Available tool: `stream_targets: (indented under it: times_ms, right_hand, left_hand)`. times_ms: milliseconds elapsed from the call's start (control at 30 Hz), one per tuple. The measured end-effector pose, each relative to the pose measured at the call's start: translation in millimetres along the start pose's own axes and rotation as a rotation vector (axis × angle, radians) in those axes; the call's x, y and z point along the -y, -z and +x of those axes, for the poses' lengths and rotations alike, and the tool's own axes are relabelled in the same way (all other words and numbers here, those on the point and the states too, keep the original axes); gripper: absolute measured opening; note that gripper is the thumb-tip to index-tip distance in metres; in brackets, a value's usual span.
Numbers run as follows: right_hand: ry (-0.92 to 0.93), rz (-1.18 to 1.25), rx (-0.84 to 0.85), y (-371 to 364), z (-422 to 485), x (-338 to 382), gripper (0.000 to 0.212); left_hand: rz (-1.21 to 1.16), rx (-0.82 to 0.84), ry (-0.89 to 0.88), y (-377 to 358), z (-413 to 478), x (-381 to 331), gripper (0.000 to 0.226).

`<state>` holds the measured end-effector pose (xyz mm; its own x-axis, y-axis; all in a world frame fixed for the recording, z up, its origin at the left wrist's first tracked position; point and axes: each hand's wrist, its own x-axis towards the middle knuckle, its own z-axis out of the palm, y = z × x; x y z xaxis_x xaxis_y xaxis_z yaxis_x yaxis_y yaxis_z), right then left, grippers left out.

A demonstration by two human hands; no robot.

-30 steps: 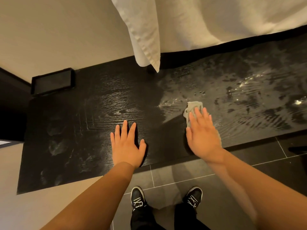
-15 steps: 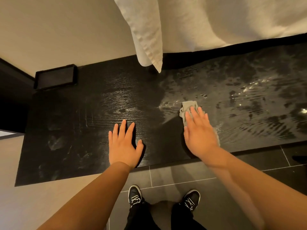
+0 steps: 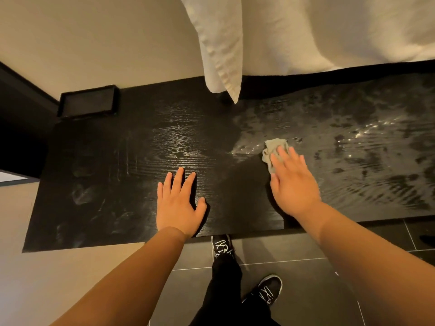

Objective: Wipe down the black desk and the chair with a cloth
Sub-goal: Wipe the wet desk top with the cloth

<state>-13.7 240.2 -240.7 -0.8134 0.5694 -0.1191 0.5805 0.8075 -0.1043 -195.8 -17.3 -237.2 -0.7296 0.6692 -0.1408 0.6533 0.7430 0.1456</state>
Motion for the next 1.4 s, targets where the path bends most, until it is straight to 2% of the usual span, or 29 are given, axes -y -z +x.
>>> stream_targets:
  times_ms: [100,233,367,433,533,633,700,800,867,967,1133,1233,1300,1400]
  right_hand:
    - [0.004,0.060,-0.017,5,-5,24,0.060]
    - [0.416,0.084,-0.022,-3,-21,88,0.062]
    - [0.569,0.078,0.065,-10,-12,89,0.059]
    - [0.487,0.034,0.044,-7,4,61,0.061]
    - [0.170,0.037,-0.005,2,20,18,0.060]
    - [-0.018,0.070,0.022,1,21,20,0.063]
    - [0.086,0.106,0.036,4,14,47,0.065]
    - [0.444,0.105,0.072,-3,9,90,0.064]
    - [0.547,0.093,0.107,0,19,99,0.061]
    - [0.468,0.054,0.100,0,43,72,0.062]
    - [0.028,0.079,0.016,6,45,3,0.065]
    - [-0.142,0.079,-0.044,9,41,21,0.067]
    - [-0.041,0.101,-0.045,8,42,54,0.067]
    - [0.327,0.122,0.041,-1,50,100,0.063]
  left_hand:
    - [0.004,0.008,-0.001,0,0,0,0.073]
    - [0.004,0.015,0.004,-1,2,0,0.074]
    - [0.008,0.012,0.000,-2,1,1,0.074]
    - [0.000,0.007,0.000,-2,1,1,0.074]
    - [-0.006,0.006,0.004,-2,1,1,0.073]
    - [-0.005,0.010,0.007,-2,1,0,0.072]
    - [-0.002,0.016,0.009,-1,1,0,0.072]
    - [0.009,0.023,0.010,0,2,-1,0.072]
    - [0.018,0.044,0.011,1,2,-1,0.072]
    - [0.013,0.069,0.009,2,3,-1,0.071]
    - [-0.054,0.049,-0.026,6,18,2,0.066]
    - [-0.049,0.047,-0.061,10,43,5,0.068]
    - [-0.041,0.062,-0.060,12,63,8,0.071]
    - [-0.026,0.082,-0.063,13,88,5,0.075]
